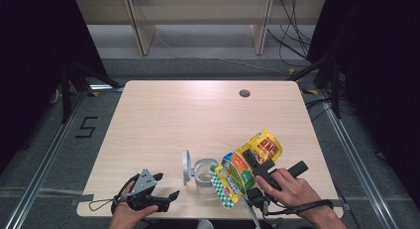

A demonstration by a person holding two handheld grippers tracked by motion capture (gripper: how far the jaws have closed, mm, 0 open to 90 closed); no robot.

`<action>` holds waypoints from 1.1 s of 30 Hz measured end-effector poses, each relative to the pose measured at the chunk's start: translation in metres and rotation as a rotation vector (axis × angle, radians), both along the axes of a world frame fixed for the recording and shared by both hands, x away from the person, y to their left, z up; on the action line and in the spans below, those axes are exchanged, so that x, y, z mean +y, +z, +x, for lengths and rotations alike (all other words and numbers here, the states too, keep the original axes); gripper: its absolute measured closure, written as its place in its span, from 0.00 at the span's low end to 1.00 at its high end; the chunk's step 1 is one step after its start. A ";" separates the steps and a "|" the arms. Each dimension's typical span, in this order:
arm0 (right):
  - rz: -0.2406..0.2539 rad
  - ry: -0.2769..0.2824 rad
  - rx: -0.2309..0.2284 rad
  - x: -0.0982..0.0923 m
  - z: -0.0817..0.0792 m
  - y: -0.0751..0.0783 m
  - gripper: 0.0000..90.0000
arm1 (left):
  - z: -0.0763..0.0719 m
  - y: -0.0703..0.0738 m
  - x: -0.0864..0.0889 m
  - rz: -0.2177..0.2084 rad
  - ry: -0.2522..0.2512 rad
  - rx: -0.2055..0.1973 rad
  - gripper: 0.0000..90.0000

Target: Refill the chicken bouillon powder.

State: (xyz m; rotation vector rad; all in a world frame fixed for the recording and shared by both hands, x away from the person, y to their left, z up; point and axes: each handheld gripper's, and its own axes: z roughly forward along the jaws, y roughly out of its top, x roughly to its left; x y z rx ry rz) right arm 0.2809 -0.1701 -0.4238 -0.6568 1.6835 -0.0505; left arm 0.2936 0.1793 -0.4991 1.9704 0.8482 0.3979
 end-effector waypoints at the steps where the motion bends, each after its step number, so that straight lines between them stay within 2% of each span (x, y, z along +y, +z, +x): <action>1: -0.009 0.004 -0.003 0.000 0.000 0.001 0.57 | 0.000 0.000 0.000 0.000 -0.002 -0.002 0.18; 2: -0.014 0.006 -0.003 0.001 0.001 0.001 0.57 | 0.001 0.000 0.001 0.012 -0.004 -0.003 0.18; 5: -0.040 0.017 -0.006 0.002 0.002 0.004 0.57 | 0.001 0.000 0.001 0.014 -0.004 -0.004 0.18; 6: -0.076 0.025 -0.013 0.004 0.003 0.006 0.57 | 0.000 0.000 0.000 0.003 -0.001 -0.003 0.18; 8: -0.076 0.031 -0.015 0.004 0.004 0.006 0.57 | 0.000 0.000 0.000 0.001 -0.002 -0.003 0.18; 9: -0.058 0.020 -0.010 0.004 0.003 0.005 0.57 | 0.000 0.000 0.000 0.004 -0.003 0.001 0.18; 10: -0.058 0.021 -0.011 0.004 0.003 0.005 0.57 | 0.001 0.000 0.000 0.018 -0.001 -0.002 0.18; 11: -0.067 0.023 -0.013 0.004 0.002 0.006 0.57 | 0.000 -0.001 -0.001 -0.001 0.000 0.002 0.18; 15: -0.075 0.028 -0.017 0.004 0.001 0.008 0.58 | 0.001 0.000 0.000 0.020 -0.008 -0.006 0.18; 17: -0.081 0.031 -0.018 0.004 0.001 0.008 0.58 | 0.000 -0.001 -0.001 -0.003 0.003 0.002 0.18; 19: -0.093 0.039 -0.016 0.005 0.001 0.007 0.58 | 0.001 -0.001 0.000 0.010 -0.002 0.001 0.18; 20: -0.115 0.041 -0.012 0.006 0.000 0.007 0.58 | 0.001 -0.001 0.000 0.009 -0.002 0.001 0.18; 21: -0.102 0.046 -0.006 0.007 0.001 0.005 0.58 | 0.000 -0.001 -0.001 -0.003 0.001 0.003 0.18; 22: -0.104 0.049 -0.009 0.008 0.001 0.005 0.58 | 0.001 0.000 0.000 0.016 -0.001 -0.002 0.18; 33: -0.133 0.053 -0.005 0.012 0.003 0.006 0.58 | 0.000 0.000 0.000 0.012 -0.002 -0.001 0.18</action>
